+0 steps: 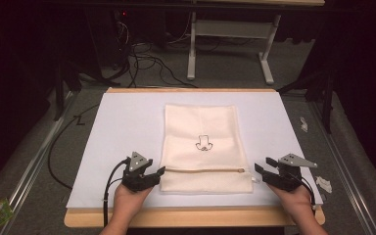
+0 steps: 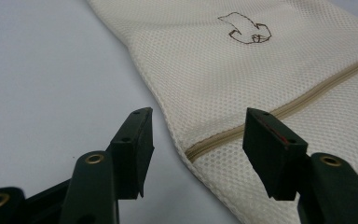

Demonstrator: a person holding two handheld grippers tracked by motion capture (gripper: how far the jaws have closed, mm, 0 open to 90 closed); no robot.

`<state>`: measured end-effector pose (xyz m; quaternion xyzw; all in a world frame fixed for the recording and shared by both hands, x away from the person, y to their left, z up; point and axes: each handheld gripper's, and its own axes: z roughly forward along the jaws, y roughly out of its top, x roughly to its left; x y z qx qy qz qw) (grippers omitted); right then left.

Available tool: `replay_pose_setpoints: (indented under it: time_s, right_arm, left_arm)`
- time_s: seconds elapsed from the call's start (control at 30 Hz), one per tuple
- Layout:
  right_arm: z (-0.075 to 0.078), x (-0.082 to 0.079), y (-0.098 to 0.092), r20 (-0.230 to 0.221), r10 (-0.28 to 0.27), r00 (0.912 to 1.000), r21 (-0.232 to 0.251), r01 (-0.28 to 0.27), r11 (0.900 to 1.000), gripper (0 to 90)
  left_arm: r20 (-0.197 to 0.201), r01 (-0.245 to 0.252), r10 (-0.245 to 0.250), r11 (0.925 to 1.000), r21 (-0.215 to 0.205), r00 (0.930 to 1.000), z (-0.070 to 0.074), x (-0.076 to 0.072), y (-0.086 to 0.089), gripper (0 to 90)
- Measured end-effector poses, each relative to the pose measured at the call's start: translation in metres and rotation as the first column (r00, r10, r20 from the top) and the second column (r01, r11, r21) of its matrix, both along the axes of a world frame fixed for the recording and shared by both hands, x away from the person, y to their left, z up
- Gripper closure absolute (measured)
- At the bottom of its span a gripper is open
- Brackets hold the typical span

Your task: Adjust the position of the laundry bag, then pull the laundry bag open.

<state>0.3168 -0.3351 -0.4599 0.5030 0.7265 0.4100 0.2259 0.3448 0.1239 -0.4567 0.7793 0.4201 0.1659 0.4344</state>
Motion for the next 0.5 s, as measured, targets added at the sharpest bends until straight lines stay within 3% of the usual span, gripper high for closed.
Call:
replay_pose_setpoints:
  time_s: [0.13,0.27,0.5]
  right_arm:
    - [-0.003,0.005,-0.001,-0.024,-0.007,0.9997,0.031,0.008,1.0,53.7]
    - [-0.008,0.009,0.005,-0.072,0.018,0.9972,0.062,-0.014,0.998,54.1]
    - [-0.015,0.014,0.026,-0.099,0.05,0.9939,-0.007,-0.051,0.999,54.0]
  left_arm:
    - [0.008,-0.001,0.001,1.0,0.004,1.0,0.0,-0.001,0.001,43.1]
    - [0.011,0.0,-0.001,1.0,0.008,0.9999,0.0,-0.001,0.001,42.5]
    - [0.013,0.002,-0.002,1.0,0.001,0.9999,-0.001,0.001,0.0,42.1]
